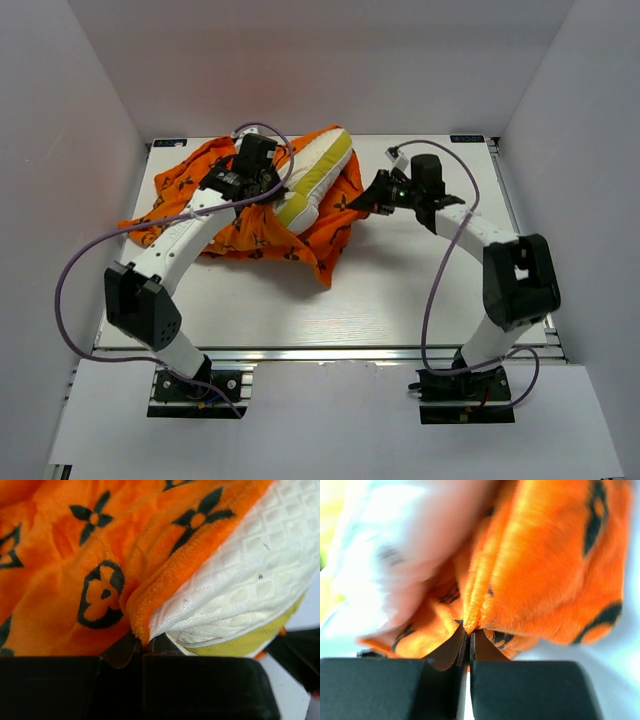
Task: Put the pillow into the pillowcase
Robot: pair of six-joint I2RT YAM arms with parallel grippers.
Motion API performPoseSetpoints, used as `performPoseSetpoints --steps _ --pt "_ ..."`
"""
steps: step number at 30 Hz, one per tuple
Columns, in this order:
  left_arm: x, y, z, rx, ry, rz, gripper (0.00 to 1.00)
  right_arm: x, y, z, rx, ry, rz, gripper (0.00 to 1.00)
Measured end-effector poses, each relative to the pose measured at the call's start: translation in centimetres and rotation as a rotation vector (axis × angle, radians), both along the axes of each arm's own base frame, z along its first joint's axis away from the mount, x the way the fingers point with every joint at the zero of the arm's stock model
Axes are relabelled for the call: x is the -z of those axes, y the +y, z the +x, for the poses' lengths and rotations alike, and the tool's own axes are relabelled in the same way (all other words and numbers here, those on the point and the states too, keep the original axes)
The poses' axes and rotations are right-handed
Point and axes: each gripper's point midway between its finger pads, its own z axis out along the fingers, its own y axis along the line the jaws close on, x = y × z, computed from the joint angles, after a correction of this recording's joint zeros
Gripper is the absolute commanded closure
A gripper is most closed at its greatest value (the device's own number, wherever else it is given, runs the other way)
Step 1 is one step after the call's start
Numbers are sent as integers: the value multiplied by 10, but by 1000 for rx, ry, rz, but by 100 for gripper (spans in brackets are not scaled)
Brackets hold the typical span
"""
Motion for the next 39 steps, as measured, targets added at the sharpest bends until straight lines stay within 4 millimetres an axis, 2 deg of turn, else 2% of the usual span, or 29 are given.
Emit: performPoseSetpoints --steps 3,5,9,12,14,23,30,36,37,39 --pt "28 -10 11 31 48 24 100 -1 -10 -27 -23 -26 13 100" --pt "54 -18 17 54 98 44 100 4 -22 -37 -11 -13 32 100" --pt "112 -30 21 83 211 79 100 9 -53 -36 60 36 83 100" --pt "132 -33 19 92 239 85 100 9 -76 -29 110 47 91 100" --pt "134 -35 20 96 229 74 100 19 -89 -28 129 50 36 100" --pt "135 -40 16 115 204 32 100 97 -144 -38 178 208 -279 100" --pt "130 -38 6 121 181 -4 100 110 -165 -45 181 224 -366 100" --pt "129 -43 0 156 181 -49 100 123 -167 -52 126 262 -383 100" --pt "130 -45 -1 163 183 -56 100 124 -166 -52 112 262 -381 99" --pt "132 -50 -1 180 188 -68 100 120 -164 -52 83 241 -374 90"
